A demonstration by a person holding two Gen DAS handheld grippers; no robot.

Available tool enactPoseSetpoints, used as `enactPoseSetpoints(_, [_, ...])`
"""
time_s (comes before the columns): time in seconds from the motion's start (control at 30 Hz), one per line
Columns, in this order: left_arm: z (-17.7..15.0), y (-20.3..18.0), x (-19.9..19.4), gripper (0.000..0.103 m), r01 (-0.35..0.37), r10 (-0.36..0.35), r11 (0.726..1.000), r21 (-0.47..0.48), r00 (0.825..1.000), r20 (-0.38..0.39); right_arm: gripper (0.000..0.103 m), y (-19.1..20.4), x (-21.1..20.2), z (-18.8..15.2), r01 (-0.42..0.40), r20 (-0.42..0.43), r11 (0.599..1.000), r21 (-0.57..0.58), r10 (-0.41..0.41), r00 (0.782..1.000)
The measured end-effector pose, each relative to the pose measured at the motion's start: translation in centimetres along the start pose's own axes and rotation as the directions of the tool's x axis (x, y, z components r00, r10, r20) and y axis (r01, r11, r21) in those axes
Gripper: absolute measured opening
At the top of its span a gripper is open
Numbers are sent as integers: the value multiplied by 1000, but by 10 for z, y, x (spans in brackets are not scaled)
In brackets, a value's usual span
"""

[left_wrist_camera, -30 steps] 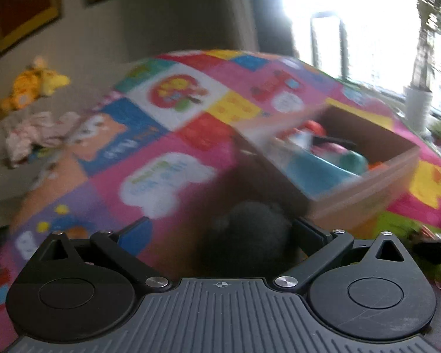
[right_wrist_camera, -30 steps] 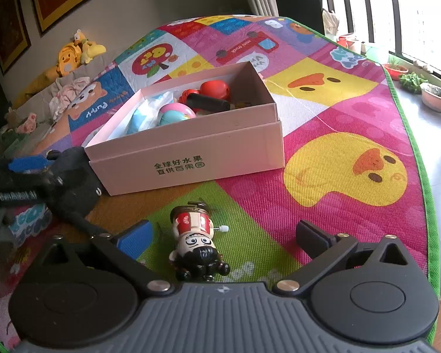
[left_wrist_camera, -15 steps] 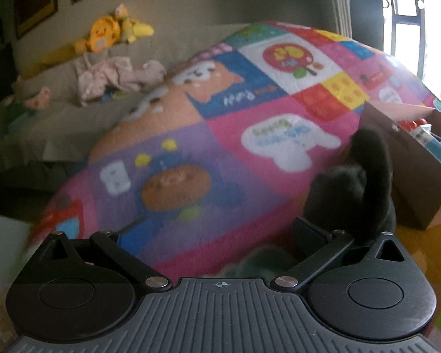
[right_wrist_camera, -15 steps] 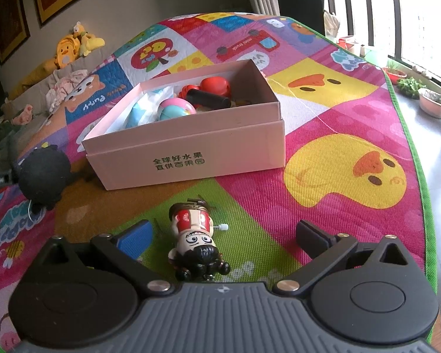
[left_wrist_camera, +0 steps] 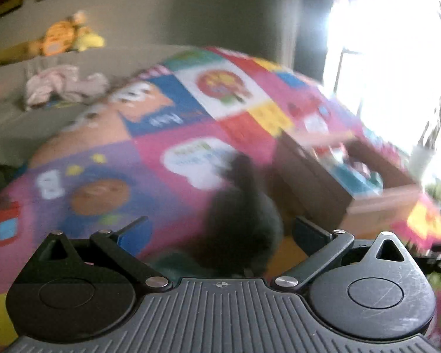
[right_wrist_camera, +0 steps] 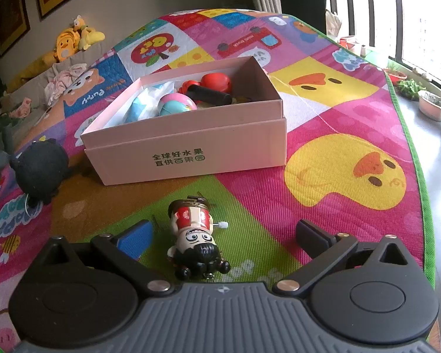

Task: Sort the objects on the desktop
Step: 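Grasp the black plush cat with the left gripper while the right gripper grasps the wind-up figure, then lift the plush cat and wind-up figure and carry both over the pink box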

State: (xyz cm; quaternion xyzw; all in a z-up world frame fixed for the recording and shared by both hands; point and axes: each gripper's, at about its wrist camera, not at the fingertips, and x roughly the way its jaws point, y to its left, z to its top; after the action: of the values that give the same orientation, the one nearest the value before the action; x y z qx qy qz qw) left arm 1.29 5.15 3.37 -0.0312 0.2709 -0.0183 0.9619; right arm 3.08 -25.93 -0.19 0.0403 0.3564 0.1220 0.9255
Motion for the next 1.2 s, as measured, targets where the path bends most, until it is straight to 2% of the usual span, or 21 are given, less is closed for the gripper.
enactPoseSetpoints(0.07, [-2, -17, 22, 103, -33, 34, 999, 26, 999, -27, 103, 0, 0, 0, -5, -4, 1000, -13, 5, 1000])
enactPoseSetpoints(0.13, [0, -21, 38, 103, -54, 54, 999, 0, 997, -53, 103, -1, -1, 0, -9, -7, 1000, -21, 9, 1000])
enactPoseSetpoints(0.17, [0, -20, 43, 100, -56, 55, 998, -17, 997, -61, 103, 0, -1, 0, -8, -10, 1000, -30, 8, 1000])
enactPoseSetpoints(0.2, [1, -19, 46, 93, -58, 56, 998, -29, 996, -68, 103, 2, 0, 0, -3, -14, 999, -41, 2, 1000])
enactPoseSetpoints(0.23, [1, -17, 48, 72, -57, 54, 998, -31, 996, -77, 103, 4, 0, 0, 5, -16, 999, -52, -6, 1000])
enactPoseSetpoints(0.33, [-1, -13, 45, 71, -46, 43, 998, -35, 996, -82, 103, 10, -2, -2, -2, -12, 996, -89, 1, 1000])
enactPoseSetpoints(0.37, [-3, -11, 41, 71, -44, 42, 998, -33, 996, -77, 103, 13, -6, -3, -24, 6, 993, -112, 25, 1000])
enactPoseSetpoints(0.47, [-7, -8, 29, 71, -33, 31, 999, -26, 997, -66, 102, 28, -16, -7, -19, 58, 977, -210, 32, 998])
enactPoseSetpoints(0.5, [-9, -7, 24, 71, -26, 25, 999, -26, 998, -66, 96, 32, -15, -7, -16, 46, 972, -234, 27, 999])
enactPoseSetpoints(0.53, [-11, -7, 18, 71, -14, 13, 1000, -26, 998, -66, 86, 35, -12, -6, -18, 23, 969, -247, 24, 999])
enactPoseSetpoints(0.6, [-14, -8, 10, 71, 10, -11, 1000, -24, 998, -67, 74, 35, -5, -3, -33, -25, 971, -237, 28, 999])
enactPoseSetpoints(0.67, [-17, -10, 2, 71, 30, -31, 999, -17, 997, -68, 68, 31, -5, -1, -28, -22, 977, -211, 24, 999])
enactPoseSetpoints(0.73, [-17, -13, -4, 71, 50, -51, 999, -13, 996, -68, 41, 28, -5, 2, -16, -25, 980, -201, 11, 1000])
enactPoseSetpoints(0.8, [-10, -18, -9, 71, 79, -79, 997, -7, 995, -54, 30, 23, -8, 9, -42, -44, 982, -183, 34, 998])
enactPoseSetpoints(0.87, [3, -27, -16, 71, 117, -116, 993, 11, 993, -12, 29, 19, -19, 20, -63, -37, 982, -180, 57, 998])
enactPoseSetpoints(0.93, [21, -40, -21, 71, 169, -170, 985, 35, 985, 31, 29, 13, -39, 37, -69, 16, 981, -179, 73, 997])
enactPoseSetpoints(1.03, [56, -66, -19, 71, 268, -275, 960, 85, 957, 93, 29, -1, -77, 70, -95, 134, 985, -147, 115, 984])
enactPoseSetpoints(1.1, [74, -86, -9, 71, 313, -326, 942, 119, 938, 119, 29, -10, -98, 88, -101, 204, 987, -123, 125, 971])
enactPoseSetpoints(1.2, [96, -120, 19, 71, 354, -372, 923, 149, 920, 121, 29, -20, -113, 102, -67, 278, 991, -113, 96, 956])
